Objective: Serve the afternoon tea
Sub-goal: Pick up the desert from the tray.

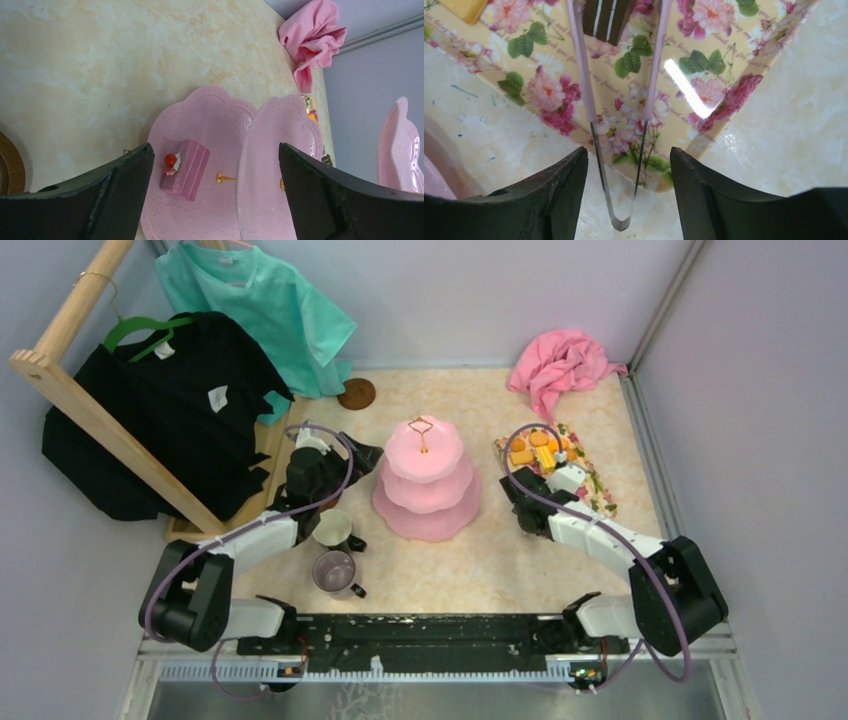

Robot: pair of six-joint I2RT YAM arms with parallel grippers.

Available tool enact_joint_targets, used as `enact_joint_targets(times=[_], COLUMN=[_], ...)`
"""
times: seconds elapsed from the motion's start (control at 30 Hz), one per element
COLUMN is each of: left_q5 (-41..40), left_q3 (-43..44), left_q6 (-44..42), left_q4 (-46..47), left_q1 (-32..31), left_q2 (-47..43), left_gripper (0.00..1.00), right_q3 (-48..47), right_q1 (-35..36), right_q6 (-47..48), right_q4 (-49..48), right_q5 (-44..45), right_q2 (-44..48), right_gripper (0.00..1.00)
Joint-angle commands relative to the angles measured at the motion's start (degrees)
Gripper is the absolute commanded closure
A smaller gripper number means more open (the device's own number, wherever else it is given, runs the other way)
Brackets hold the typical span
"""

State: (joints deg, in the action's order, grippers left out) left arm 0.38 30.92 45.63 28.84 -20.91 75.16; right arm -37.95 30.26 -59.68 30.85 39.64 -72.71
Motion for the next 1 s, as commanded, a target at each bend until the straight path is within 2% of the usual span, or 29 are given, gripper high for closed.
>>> enact_joint_targets(times=[0.0,0.37,0.43,0.67,0.97], left_q5=[0.99,0.11,-0.09,-0.29,-0.38], left_q3=[-0.55,-0.39,-0.41,-0.58,-1.03], left_q6=[0.28,-0.58,-0.7,-0.87,-0.72], left_q4=[3.6,3.77,3.85,3.85,2.49], left_q1=[-0.34,-0.35,-0.34,-0.35,-0.35], left_q2=[1.25,1.9,2.0,1.85,-0.6], left_gripper=[0.01,0.01,0.01,0.01,0.01], right_q3=[-2.34,-2.82,-2.87,-1.95,-0.47], right_q1=[-2.17,-4.21,-4.73,-5.21,-4.85], right_q6=[0.07,1.55,1.47,0.93,2.57], right_q4=[-1.93,-6.11,-6.48,-6.63,-4.62], right_q5=[0.58,-1.29,-1.35,-0.56,-0.37], right_q2=[-1.41,-6.1,-6.63,-5.94,-0.98], right_gripper=[0.38,0.39,0.44,0.73,0.86])
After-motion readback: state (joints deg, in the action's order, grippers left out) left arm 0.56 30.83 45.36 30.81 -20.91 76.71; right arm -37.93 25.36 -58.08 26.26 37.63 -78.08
